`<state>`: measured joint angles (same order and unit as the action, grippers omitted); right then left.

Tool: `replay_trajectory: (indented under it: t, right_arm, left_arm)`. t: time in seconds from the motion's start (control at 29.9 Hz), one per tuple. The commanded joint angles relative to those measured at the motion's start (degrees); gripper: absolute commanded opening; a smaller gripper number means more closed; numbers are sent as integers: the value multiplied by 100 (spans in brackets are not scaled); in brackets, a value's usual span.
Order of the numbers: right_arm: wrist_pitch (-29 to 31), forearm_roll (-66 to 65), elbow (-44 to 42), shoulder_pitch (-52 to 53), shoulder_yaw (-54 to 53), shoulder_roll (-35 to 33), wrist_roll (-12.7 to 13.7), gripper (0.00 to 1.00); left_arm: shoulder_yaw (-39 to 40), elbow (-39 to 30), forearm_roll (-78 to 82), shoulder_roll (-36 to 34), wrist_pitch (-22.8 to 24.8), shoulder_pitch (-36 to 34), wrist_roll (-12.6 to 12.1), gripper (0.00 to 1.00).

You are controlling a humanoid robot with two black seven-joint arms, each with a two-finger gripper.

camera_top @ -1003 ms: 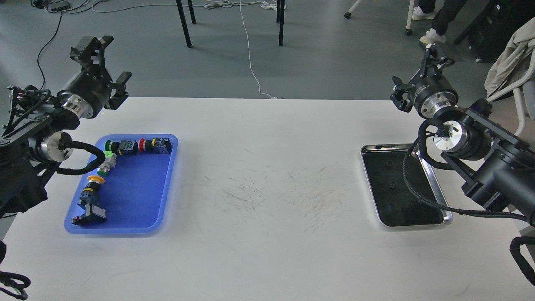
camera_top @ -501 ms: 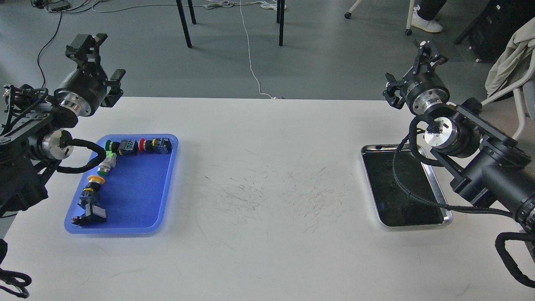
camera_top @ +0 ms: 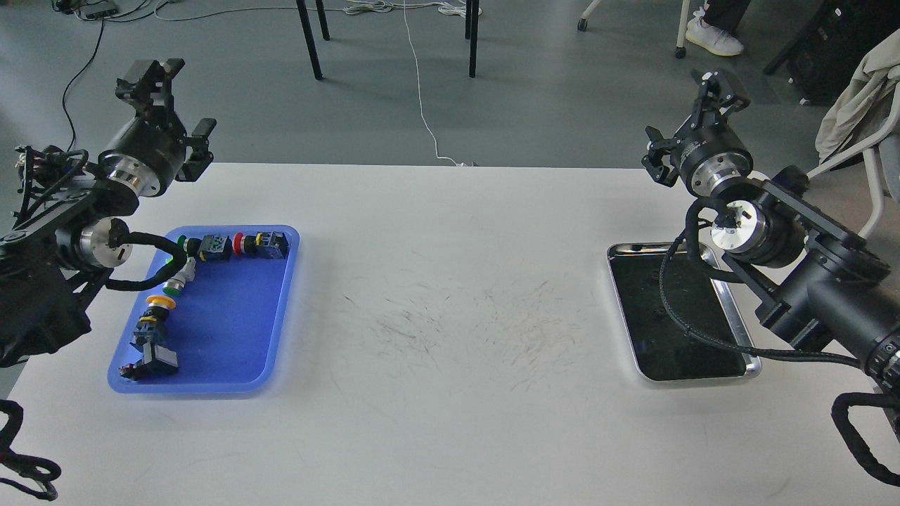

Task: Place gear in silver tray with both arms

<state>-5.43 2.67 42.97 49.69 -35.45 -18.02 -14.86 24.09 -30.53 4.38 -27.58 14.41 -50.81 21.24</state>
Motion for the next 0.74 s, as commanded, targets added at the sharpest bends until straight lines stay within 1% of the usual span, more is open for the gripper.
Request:
replay_trajectory:
  t: [0.0,0.03,0.07,0.1,0.37,0.53,0.7]
  right_arm:
    - [-2,5,-8,14,-6,35,0,99]
    - [-2,5,-8,14,-6,35,0,99]
    - [-2,-4,-8,14,-6,35,0,99]
    - [7,5,-8,14,-6,35,0,99]
    - [-2,5,-8,-4,-41,35,0,99]
    - [-2,5,-8,-12,-50,35,0,99]
    - [-37,5,1,-4,-32,35,0,99]
  left_arm:
    - [297,-23,-173,24,18,1,-514,98]
    - [385,-15,-235,33,1,9,-716,98]
    - [447,-6,-261,42,0,10,-840,98]
    - [491,-6,-279,59,-8,10,-885,98]
    - [693,3,-314,235,-43,27,-815,98]
    - [658,3,-314,244,-61,27,-587,98]
    - [650,-6,-314,244,-70,36,-569,98]
